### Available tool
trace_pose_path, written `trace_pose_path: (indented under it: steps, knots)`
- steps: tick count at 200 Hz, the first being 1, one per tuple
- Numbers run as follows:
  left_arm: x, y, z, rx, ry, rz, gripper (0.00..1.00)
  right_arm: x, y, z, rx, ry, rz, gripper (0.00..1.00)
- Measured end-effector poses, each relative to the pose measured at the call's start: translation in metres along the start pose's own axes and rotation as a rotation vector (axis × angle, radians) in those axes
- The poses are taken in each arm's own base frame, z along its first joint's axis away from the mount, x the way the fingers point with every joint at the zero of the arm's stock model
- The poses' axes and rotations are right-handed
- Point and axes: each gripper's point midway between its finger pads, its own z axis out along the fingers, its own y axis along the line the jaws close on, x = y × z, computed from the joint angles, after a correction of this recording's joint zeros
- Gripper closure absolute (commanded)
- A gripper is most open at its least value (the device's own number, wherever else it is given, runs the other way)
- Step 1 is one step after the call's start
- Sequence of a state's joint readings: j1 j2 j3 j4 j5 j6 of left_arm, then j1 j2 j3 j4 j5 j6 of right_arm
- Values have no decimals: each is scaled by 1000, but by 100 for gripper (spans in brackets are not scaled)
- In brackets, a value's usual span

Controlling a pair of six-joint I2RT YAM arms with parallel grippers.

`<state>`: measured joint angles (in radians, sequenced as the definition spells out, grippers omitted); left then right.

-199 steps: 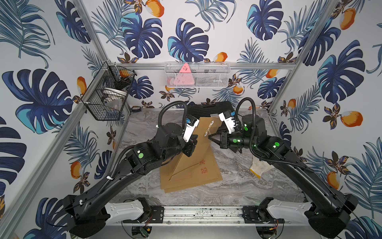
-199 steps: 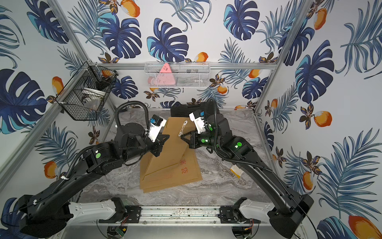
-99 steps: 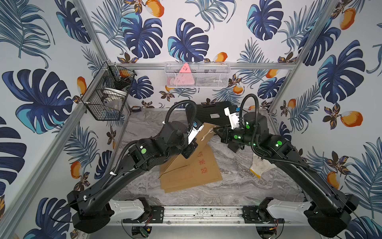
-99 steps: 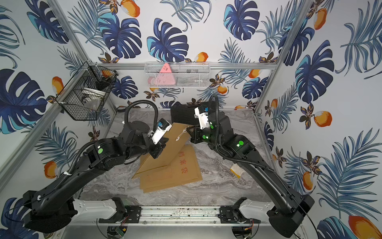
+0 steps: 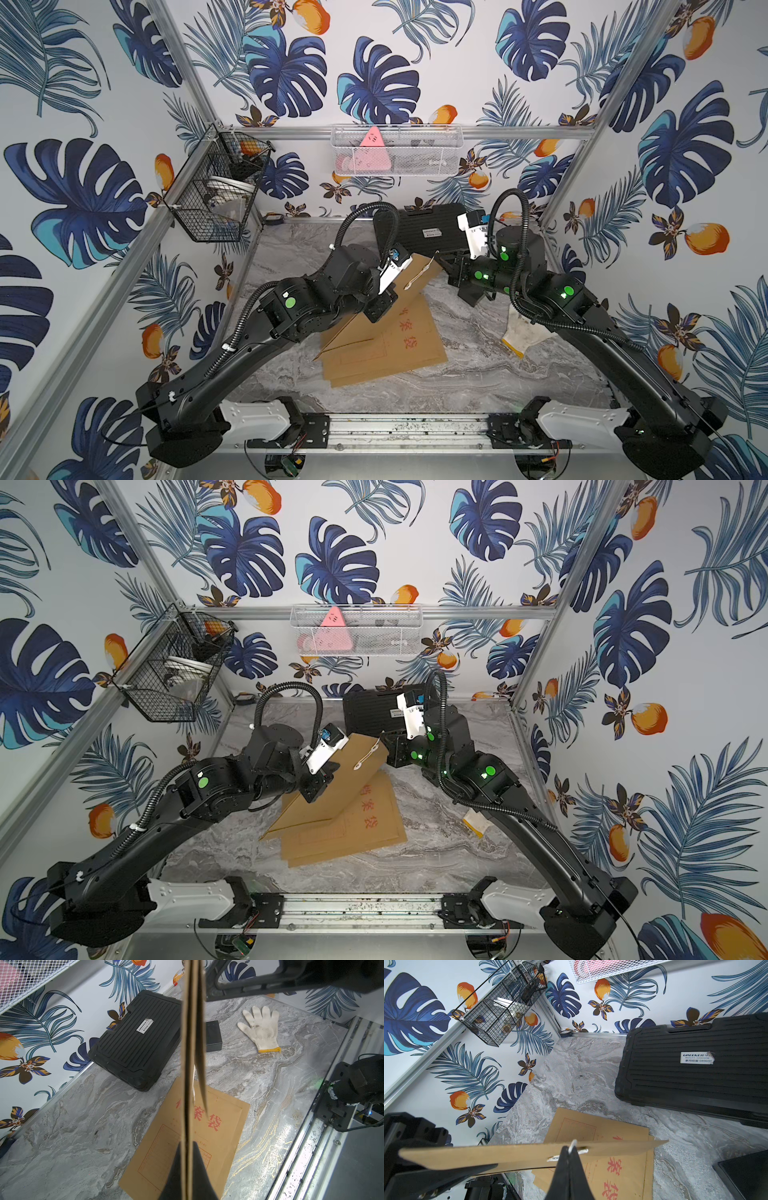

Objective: Open the file bag

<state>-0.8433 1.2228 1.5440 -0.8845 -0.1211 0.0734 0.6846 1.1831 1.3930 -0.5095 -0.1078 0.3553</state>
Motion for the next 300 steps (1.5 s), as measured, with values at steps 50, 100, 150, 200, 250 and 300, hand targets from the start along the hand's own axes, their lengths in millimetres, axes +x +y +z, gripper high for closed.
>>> trace_pose_path:
  steps: [50,100,150,200,250,300]
  knots:
    - [1,-3,-1,20,-3,0,100,-4,-11,-2,50,-23,6,100]
    - [1,-5,-1,26,-3,0,100,-5,-26,-2,114,-27,31,100]
    - [2,-4,-2,26,-3,0,100,-3,-37,-4,163,-17,45,100]
    - [2,-5,-3,30,-4,-1,100,0,-46,-4,191,-8,74,100]
    - [6,-6,-5,32,-6,-20,100,8,-58,-5,231,22,94,100]
    - [7,-7,-10,43,-27,-41,100,12,-70,-7,260,32,124,100]
